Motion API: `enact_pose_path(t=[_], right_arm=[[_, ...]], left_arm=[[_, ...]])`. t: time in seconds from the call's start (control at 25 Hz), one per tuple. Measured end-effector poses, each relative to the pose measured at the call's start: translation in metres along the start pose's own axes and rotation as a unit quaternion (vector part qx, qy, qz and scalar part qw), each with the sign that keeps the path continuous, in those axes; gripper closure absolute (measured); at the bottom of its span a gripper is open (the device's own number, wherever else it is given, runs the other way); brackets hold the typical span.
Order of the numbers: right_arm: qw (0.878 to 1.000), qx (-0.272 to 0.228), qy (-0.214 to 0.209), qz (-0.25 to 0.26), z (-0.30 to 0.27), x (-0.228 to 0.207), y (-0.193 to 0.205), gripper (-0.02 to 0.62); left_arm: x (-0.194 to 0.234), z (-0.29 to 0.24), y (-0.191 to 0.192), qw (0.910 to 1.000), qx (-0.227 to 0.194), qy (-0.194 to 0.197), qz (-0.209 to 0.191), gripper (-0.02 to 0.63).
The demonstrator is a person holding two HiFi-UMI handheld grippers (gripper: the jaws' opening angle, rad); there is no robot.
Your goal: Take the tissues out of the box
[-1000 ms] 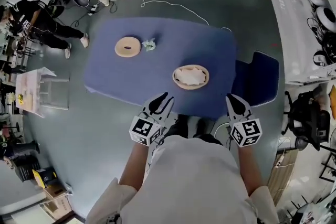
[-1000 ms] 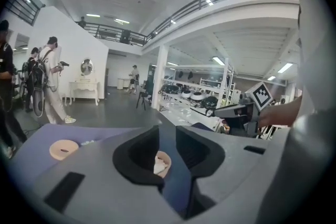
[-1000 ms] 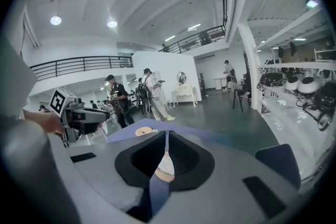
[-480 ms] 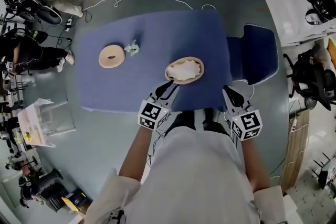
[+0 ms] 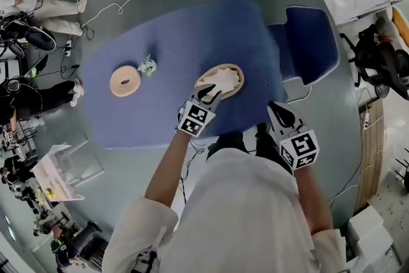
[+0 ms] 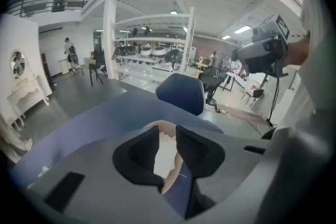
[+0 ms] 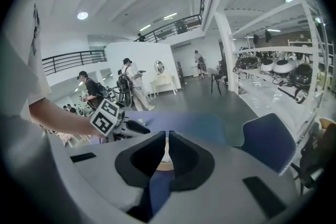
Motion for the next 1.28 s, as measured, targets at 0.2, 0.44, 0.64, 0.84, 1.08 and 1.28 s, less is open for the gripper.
enact_pose_path(t=[0.2, 0.44, 0.64, 0.84, 1.08, 1.28], right_arm=[[1.0, 0.011, 0.008, -0.016, -0.006, 0.002, 0.007, 0.552], [0.999, 0.021, 0.014, -0.033, -0.015, 0.002, 0.017, 0.552], [0.998, 0.029, 0.022, -0.043, -0.015, 0.004, 0.022, 0.552], [0.998, 0.036, 0.033, -0.051, -0.011, 0.004, 0.028, 0.552], [0.997, 0.037, 0.041, -0.055, -0.009, 0.009, 0.029, 0.552], [0.997, 0.032, 0.043, -0.051, -0.009, 0.013, 0.025, 0.552]], left_arm=[[0.021, -0.046, 0.016, 0.9967, 0.074, 0.006, -0.03, 0.499], [0.034, -0.094, 0.037, 0.9825, 0.166, 0.005, -0.084, 0.467], [0.04, -0.112, 0.05, 0.9702, 0.219, -0.002, -0.104, 0.457], [0.042, -0.122, 0.059, 0.9654, 0.232, -0.015, -0.118, 0.48], [0.046, -0.115, 0.058, 0.9679, 0.221, -0.026, -0.117, 0.581], [0.043, -0.096, 0.053, 0.9776, 0.194, -0.007, -0.081, 0.589]])
Point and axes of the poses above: the fingertips, and each gripper's own axes: z backward along the fingers, x to its left, y out of its underside, the point moved 9 cm from there along z, backward along the fingers, and after that the axes turned 14 degrees about z, right-handed, at the moved point
